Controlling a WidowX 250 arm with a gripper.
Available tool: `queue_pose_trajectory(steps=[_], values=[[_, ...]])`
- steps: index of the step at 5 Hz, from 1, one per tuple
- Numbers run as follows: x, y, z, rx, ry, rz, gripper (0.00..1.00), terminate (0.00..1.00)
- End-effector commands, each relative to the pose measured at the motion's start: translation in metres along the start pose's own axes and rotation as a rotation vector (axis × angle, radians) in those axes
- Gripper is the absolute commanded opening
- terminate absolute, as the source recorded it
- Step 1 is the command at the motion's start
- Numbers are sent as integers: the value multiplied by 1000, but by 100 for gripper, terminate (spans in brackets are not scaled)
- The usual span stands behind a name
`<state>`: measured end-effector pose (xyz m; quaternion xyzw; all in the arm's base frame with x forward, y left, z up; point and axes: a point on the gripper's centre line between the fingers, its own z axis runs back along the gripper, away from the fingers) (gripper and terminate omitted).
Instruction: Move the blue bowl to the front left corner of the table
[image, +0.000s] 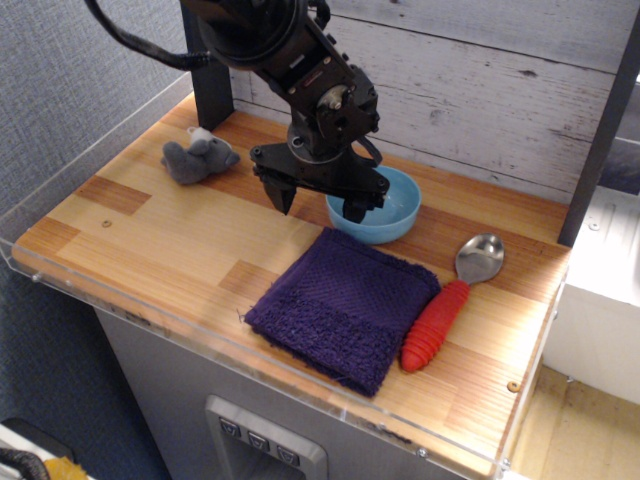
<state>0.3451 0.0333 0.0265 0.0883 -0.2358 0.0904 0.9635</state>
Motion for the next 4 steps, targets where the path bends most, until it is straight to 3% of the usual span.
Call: queue_pose_trajectory(steps=[1,3,4], values=[[2,-1,7,0,-56,-63,0,0],[0,0,13,3,-75,-76,0,0],[6,-7,16,-65,-101,-139,0,0]])
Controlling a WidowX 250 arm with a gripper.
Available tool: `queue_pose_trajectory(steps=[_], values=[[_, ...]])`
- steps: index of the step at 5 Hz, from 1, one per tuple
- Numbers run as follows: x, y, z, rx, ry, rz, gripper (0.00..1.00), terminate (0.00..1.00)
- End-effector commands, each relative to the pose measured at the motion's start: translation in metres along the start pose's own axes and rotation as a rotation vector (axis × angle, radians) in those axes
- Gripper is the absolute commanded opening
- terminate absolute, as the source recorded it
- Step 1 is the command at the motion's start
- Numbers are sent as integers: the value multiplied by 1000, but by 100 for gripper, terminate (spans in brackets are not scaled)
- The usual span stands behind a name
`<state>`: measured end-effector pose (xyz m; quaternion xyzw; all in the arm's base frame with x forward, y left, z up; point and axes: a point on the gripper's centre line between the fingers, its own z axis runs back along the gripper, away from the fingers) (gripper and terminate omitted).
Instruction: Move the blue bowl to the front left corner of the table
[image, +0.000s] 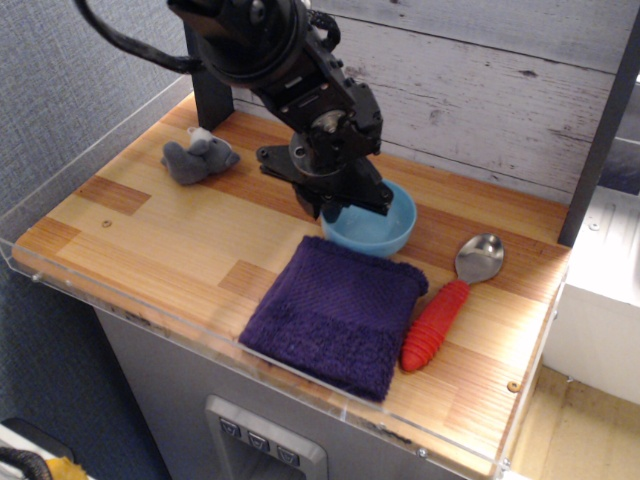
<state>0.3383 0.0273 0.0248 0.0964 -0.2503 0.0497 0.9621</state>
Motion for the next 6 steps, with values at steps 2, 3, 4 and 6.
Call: queue_pose_trajectory(steps=[2,3,4,6], values=[[50,-24,64,-155,-200,-193,0,0],[51,-12,97,-112,-243,-126,0,0],[36,12,123,-38,-238,-42,0,0],[-2,68,149,125,-188,102,0,0]])
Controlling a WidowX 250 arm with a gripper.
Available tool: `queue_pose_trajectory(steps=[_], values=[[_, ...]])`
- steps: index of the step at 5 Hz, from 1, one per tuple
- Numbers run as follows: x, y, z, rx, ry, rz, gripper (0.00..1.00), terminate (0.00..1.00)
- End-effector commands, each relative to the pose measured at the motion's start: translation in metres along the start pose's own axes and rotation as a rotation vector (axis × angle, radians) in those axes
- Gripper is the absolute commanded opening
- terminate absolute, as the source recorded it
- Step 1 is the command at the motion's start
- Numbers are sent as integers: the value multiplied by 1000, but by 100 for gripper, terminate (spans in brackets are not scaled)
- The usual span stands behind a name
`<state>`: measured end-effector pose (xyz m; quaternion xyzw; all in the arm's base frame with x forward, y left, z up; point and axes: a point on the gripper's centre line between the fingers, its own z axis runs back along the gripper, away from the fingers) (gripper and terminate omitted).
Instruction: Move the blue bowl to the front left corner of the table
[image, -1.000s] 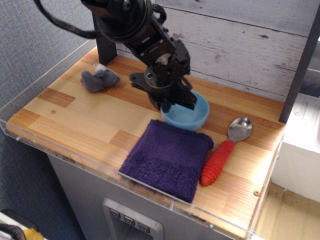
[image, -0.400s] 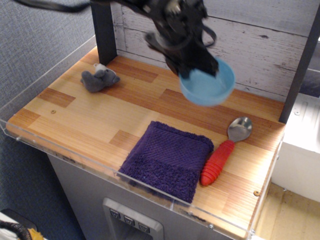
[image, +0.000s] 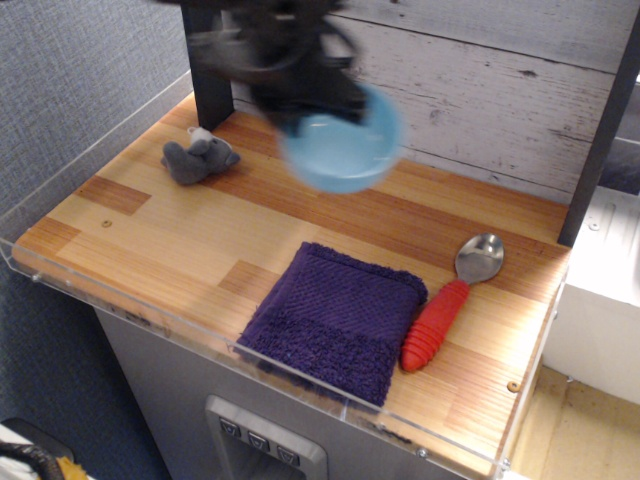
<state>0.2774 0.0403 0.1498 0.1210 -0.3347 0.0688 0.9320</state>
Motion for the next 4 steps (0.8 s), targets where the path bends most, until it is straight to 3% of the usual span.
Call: queue_pose_trajectory(steps=[1,2,4], values=[[-16,61,15,157,-1,92,0,0],[-24,91,2,211,28,112,0,0],[-48,120,-37,241,139,66,0,0]])
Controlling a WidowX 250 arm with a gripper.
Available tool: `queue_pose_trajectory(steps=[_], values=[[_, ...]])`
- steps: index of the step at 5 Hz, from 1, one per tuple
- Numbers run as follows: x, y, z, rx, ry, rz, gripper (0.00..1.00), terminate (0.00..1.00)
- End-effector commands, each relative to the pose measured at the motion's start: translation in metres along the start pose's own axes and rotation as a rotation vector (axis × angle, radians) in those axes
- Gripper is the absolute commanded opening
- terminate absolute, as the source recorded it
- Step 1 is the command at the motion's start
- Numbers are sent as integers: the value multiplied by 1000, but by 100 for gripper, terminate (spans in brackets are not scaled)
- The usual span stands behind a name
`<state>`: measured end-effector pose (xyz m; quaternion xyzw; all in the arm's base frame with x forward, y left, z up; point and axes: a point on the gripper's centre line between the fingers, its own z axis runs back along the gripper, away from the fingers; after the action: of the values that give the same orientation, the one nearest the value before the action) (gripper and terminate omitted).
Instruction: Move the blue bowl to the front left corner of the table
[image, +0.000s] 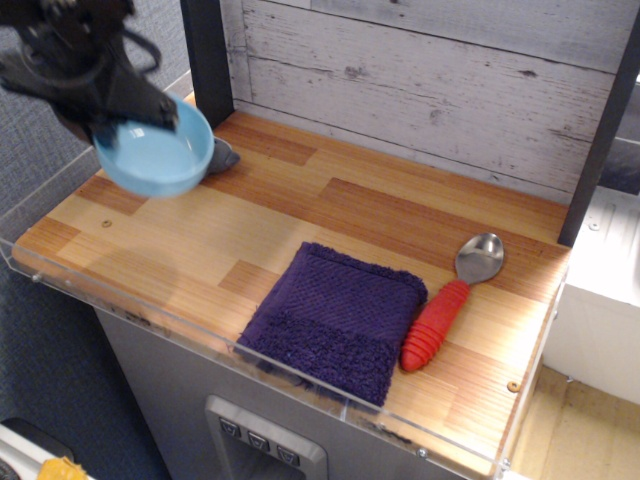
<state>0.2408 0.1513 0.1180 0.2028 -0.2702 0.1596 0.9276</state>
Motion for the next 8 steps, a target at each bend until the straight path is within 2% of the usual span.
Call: queue_pose_trajectory(steps=[1,2,4,5,6,8], values=[[-11,12,-31,24,77,-114,0,0],[-18,12,-49,43,150,-174,0,0],[-18,10,-71,64,253,-345,0,0],[-18,10,-68,69,257,-329,0,0],[-15,10,-61,78,260,-327,100,0],[-9,8,-50,98,247,-324,100,0]])
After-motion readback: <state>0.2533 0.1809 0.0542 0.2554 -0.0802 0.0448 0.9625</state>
